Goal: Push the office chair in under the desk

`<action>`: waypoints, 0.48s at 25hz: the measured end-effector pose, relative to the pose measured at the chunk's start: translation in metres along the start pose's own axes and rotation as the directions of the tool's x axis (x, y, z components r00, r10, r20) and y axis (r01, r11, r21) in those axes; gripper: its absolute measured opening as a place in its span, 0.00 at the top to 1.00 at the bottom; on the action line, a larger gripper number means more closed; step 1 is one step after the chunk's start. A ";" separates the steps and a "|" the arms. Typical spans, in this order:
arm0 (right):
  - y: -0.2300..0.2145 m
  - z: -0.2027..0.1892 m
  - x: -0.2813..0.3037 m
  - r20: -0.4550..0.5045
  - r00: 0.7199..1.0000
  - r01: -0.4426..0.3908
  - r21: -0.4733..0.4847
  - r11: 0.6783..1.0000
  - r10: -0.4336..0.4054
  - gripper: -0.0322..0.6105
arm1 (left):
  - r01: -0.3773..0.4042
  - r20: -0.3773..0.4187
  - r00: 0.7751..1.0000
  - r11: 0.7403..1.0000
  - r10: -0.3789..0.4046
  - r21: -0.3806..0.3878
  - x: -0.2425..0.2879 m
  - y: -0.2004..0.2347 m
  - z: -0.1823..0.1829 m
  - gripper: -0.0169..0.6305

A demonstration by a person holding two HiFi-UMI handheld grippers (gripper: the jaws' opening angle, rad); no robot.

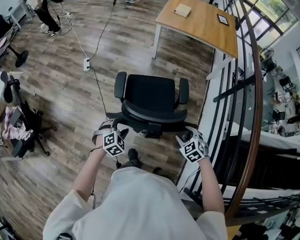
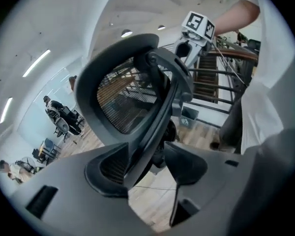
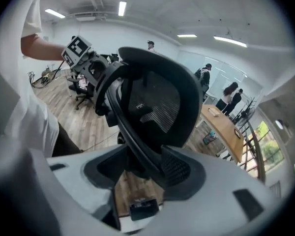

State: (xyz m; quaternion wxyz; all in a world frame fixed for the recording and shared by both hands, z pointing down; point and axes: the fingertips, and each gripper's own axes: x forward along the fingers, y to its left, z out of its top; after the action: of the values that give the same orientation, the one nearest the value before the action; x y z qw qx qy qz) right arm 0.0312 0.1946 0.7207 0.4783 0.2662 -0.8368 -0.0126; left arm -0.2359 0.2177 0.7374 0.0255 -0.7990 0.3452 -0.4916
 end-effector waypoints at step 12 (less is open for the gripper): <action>0.002 -0.008 0.046 -0.196 0.980 0.000 -0.184 0.983 -0.036 0.63 | 0.048 -0.022 0.999 0.984 -0.045 0.169 0.032 0.010 -0.013 0.64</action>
State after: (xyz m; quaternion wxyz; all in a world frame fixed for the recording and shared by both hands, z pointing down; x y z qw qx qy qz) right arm 0.0183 0.1776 0.7619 0.5817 0.2286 -0.7777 -0.0674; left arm -0.2423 0.1955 0.7648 0.0787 -0.7974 0.2836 -0.5268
